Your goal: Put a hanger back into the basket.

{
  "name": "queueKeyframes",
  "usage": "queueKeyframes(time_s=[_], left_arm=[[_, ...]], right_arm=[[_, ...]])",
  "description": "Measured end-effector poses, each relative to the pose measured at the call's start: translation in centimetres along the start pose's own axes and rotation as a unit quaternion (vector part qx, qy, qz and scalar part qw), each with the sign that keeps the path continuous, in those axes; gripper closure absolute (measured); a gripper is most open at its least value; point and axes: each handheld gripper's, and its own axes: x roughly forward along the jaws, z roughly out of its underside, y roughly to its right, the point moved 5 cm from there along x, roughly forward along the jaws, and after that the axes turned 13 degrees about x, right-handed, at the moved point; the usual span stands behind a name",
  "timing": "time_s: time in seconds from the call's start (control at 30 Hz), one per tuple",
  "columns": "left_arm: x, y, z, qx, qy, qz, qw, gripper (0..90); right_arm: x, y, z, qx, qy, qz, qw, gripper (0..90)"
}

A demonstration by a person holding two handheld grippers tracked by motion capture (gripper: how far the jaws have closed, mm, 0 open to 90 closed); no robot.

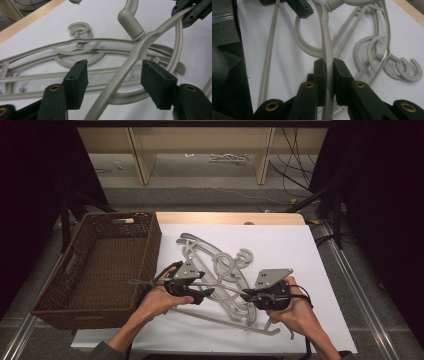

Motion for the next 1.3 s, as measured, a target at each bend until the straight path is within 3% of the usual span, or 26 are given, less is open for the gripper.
queueKeyframes(time_s=[0.13, 0.17, 0.2, 0.33, 0.37, 0.4, 0.5, 0.57, 0.63, 0.7, 0.73, 0.87, 0.93, 1.13, 1.3], left_arm=[[0.4, 0.0, 0.2, 0.0, -0.009, 0.015, 0.9998, 48.5], [0.5, 0.3, 0.2, -0.014, -0.01, 0.024, 0.9996, 55.6], [0.4, 0.3, 0.3, -0.012, -0.012, 0.029, 0.9994, 59.5], [0.2, 0.5, 0.2, 0.03, -0.029, 0.04, 0.9984, 65.6], [0.2, 0.7, 0.1, 0.027, -0.027, 0.043, 0.9983, 66.5], [0.1, 0.7, 0.1, 0.043, -0.035, 0.046, 0.9974, 67.8], [-0.1, 1.4, -0.3, 0.064, -0.041, 0.056, 0.9955, 72.2], [-0.1, 1.7, -0.5, 0.078, -0.047, 0.062, 0.9939, 74.7], [-0.2, 2.2, -0.8, 0.079, -0.039, 0.065, 0.9939, 77.9], [-0.2, 2.5, -1.0, 0.083, -0.038, 0.074, 0.993, 80.6], [-0.1, 2.7, -1.2, 0.072, -0.032, 0.071, 0.9944, 81.6], [-0.5, 2.0, -1.1, 0.07, -0.04, 0.05, 0.9955, 81.8], [-0.7, 1.6, -0.9, 0.06, -0.041, 0.044, 0.9964, 81.8], [-1.4, 0.6, -0.7, 0.04, -0.044, 0.025, 0.9979, 81.8], [-2.2, -0.3, -0.7, 0.024, -0.041, 0.009, 0.9988, 81.8]], right_arm=[[0.0, -0.3, -0.1, -0.004, 0.004, -0.002, 1.0, 82.2], [0.1, -0.3, -0.1, -0.008, 0.006, -0.001, 0.9999, 82.2], [0.1, -0.3, -0.1, -0.011, 0.001, -0.005, 0.9999, 82.2], [0.2, -0.4, 0.0, -0.022, -0.005, -0.009, 0.9997, 82.2], [0.3, -0.3, 0.0, -0.026, -0.002, -0.012, 0.9996, 82.2], [0.3, -0.3, 0.1, -0.027, 0.0, -0.013, 0.9995, 82.1], [0.1, 0.1, 0.3, -0.04, -0.004, -0.019, 0.999, 80.8], [0.0, 0.3, 0.4, -0.041, 0.001, -0.012, 0.9991, 78.9], [-0.1, 0.7, 0.3, -0.043, 0.003, -0.003, 0.9991, 75.0], [-0.4, 1.1, 0.2, -0.033, 0.011, 0.012, 0.9993, 71.2], [-0.5, 1.3, 0.2, -0.024, 0.012, 0.025, 0.9993, 67.0], [-1.3, 1.7, -0.4, 0.003, 0.034, 0.052, 0.9981, 48.3], [-2.0, 2.0, -0.9, 0.026, 0.057, 0.07, 0.9956, 39.9], [-3.2, 2.7, -1.7, 0.072, 0.119, 0.086, 0.9866, 31.1], [-3.9, 2.8, -1.7, 0.106, 0.139, 0.087, 0.9808, 27.1]])
